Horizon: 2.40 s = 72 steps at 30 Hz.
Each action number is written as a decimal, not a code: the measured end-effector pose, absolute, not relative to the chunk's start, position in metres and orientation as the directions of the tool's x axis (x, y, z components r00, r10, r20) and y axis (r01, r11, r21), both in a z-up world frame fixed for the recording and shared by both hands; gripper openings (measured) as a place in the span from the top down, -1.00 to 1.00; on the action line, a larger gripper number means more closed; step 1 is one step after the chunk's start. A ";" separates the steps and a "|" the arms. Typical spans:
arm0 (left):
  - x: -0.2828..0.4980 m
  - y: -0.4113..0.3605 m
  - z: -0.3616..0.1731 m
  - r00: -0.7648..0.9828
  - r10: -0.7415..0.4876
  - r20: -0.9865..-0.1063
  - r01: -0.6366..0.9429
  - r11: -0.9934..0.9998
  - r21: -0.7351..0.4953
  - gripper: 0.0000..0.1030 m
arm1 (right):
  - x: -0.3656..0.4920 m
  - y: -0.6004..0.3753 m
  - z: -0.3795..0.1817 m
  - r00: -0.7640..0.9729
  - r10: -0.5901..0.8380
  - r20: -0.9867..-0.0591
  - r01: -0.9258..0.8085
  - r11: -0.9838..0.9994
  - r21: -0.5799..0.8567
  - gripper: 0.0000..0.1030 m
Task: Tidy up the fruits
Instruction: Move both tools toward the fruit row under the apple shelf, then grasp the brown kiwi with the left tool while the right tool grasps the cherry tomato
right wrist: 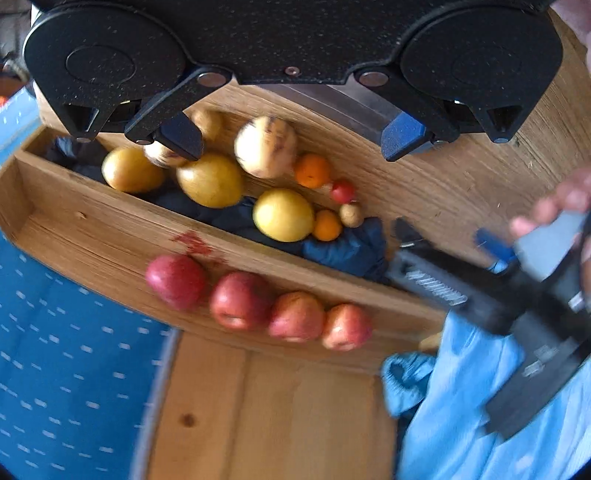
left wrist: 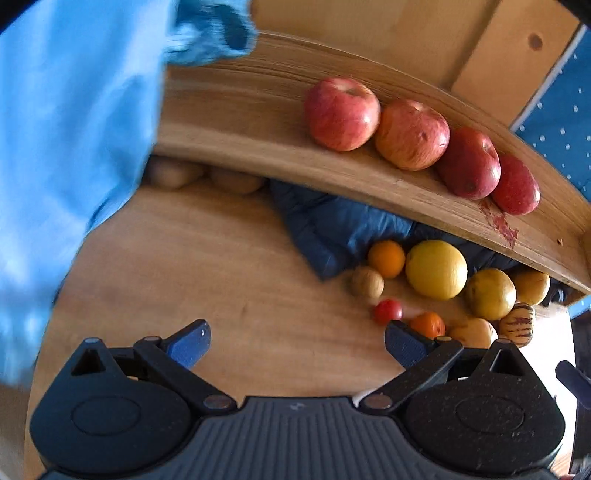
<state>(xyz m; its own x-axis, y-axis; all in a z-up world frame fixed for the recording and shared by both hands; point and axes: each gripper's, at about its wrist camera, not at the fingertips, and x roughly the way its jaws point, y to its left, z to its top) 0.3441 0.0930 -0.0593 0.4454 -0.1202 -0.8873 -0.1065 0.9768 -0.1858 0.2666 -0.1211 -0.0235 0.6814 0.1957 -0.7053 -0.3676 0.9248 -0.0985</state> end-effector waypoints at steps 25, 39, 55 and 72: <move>0.429 0.095 -0.108 0.289 -0.487 -0.824 0.138 0.873 -0.467 -0.09 | 0.341 -0.034 -0.073 0.581 0.075 -0.811 -0.442 0.865 -0.236 -0.01; 0.427 0.094 -0.111 0.256 -0.496 -0.830 0.125 0.868 -0.480 0.21 | 0.349 -0.023 -0.080 0.552 0.064 -0.831 -0.482 0.838 -0.256 0.30; 0.429 0.086 -0.111 0.260 -0.482 -0.837 0.126 0.876 -0.465 0.43 | 0.345 -0.009 -0.077 0.545 0.042 -0.837 -0.495 0.822 -0.281 0.66; 0.409 0.100 -0.100 0.307 -0.457 -0.835 0.116 0.888 -0.444 0.43 | 0.323 -0.015 -0.069 0.575 0.034 -0.817 -0.437 0.858 -0.272 0.53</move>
